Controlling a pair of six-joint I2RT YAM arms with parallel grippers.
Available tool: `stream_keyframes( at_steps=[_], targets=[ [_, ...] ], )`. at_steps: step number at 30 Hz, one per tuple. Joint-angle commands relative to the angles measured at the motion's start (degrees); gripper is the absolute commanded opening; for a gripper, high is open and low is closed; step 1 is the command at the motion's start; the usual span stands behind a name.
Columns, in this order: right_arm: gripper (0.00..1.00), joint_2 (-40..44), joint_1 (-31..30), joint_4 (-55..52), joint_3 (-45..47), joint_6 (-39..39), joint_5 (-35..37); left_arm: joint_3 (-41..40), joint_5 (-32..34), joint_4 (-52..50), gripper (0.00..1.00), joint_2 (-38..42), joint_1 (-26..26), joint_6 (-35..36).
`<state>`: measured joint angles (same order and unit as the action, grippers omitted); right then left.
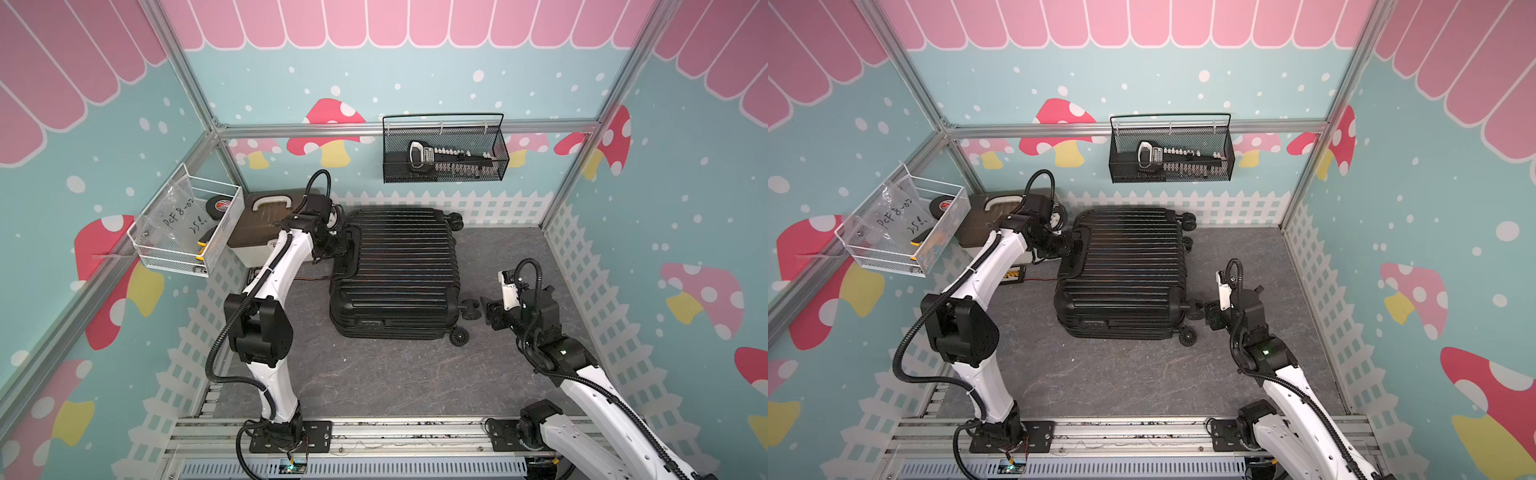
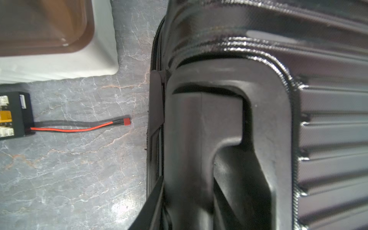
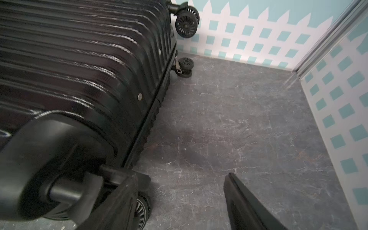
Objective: Close the suitcase zippers
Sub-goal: Adjust the suitcase at the center of the board.
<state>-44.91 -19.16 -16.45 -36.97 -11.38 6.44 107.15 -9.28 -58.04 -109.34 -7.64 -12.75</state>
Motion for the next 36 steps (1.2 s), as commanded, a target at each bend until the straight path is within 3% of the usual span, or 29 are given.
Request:
stream_keyframes(
  at_steps=[1, 11, 19, 25, 31, 36],
  targets=[
    [0.71, 0.17, 0.57, 0.13, 2.68, -3.42, -2.14, 4.66, -0.45, 0.71, 0.20, 0.14, 2.42, 1.59],
    [0.60, -5.58, 0.87, 10.18, 11.02, -10.04, -7.55, 11.37, -0.62, -2.85, 0.20, -2.23, 3.24, 2.56],
    [0.52, -14.14, 1.23, 25.03, 16.73, -11.83, -13.27, 12.32, -0.54, -3.18, 0.20, -3.43, 3.77, 1.86],
    [0.51, -15.21, 1.22, 41.74, 23.52, -7.69, -18.09, 14.34, 1.13, -4.32, 0.20, -4.97, 4.38, 2.18],
    [0.54, -17.25, 1.17, 45.03, 23.61, -2.91, -25.02, 15.10, 0.69, -4.57, 0.20, -6.28, 4.39, 2.21],
    [0.50, -22.92, 1.14, 54.25, 25.47, -2.82, -30.90, 15.10, 0.58, -4.66, 0.20, -6.84, 4.43, 1.87]
  ],
)
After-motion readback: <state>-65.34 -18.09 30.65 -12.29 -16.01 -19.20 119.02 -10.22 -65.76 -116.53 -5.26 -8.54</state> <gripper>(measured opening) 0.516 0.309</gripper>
